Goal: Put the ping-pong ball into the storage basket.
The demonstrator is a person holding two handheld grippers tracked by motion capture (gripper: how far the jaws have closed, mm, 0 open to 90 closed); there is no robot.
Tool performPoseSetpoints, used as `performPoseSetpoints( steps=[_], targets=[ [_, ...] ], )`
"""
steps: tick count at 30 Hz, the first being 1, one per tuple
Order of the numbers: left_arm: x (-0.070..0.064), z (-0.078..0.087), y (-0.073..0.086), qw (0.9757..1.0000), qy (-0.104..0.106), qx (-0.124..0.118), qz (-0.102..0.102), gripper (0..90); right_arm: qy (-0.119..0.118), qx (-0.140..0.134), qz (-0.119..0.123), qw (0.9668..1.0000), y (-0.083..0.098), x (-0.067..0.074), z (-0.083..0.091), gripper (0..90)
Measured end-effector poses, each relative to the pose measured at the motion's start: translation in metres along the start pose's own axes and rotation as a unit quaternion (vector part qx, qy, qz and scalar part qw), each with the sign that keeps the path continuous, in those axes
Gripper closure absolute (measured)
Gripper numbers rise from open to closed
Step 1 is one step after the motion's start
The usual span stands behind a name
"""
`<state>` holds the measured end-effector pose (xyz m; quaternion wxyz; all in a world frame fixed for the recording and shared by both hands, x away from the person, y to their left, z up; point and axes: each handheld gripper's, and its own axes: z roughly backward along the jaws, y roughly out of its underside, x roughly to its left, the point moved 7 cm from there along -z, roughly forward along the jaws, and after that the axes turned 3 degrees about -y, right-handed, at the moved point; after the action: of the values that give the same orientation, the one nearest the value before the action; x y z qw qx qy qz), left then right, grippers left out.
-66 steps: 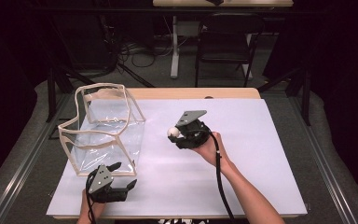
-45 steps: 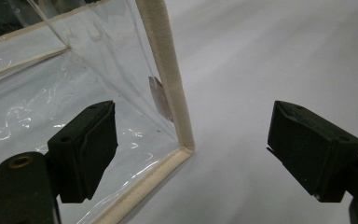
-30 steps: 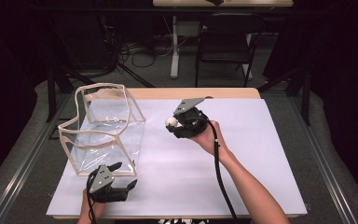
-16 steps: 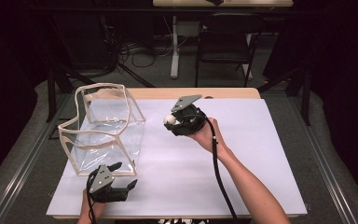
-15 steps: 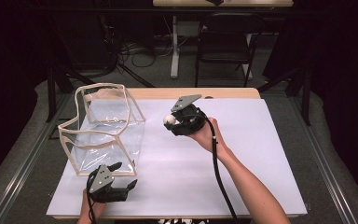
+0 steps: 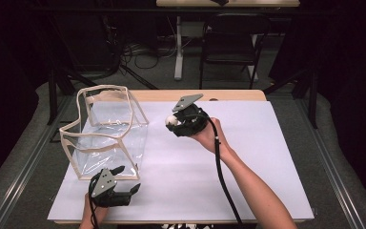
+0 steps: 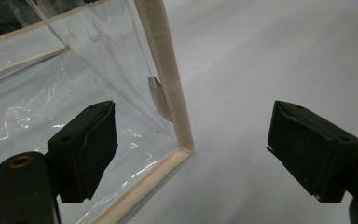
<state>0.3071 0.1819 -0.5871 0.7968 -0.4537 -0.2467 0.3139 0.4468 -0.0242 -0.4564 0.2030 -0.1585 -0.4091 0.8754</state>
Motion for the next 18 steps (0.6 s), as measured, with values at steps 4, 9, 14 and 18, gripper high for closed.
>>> performPoseSetpoints(
  steps=[4,9,14,18],
  targets=[
    [0.000,0.000,0.000,1.0000,0.000,0.001,0.001,16.2,0.000,0.001,0.001,1.0000,-0.003,0.000,0.000,50.6],
    [0.000,0.000,0.000,1.0000,0.001,0.000,0.001,16.2,0.000,0.000,0.002,1.0000,-0.007,-0.002,0.000,50.6],
    [0.000,0.000,0.000,1.0000,0.000,0.002,0.000,16.2,-0.001,0.000,0.007,1.0000,-0.012,-0.002,0.000,50.6],
    [0.001,0.000,0.000,1.0000,-0.001,-0.001,0.001,16.2,-0.002,0.001,0.007,1.0000,-0.016,-0.002,0.000,50.7]
  ],
)
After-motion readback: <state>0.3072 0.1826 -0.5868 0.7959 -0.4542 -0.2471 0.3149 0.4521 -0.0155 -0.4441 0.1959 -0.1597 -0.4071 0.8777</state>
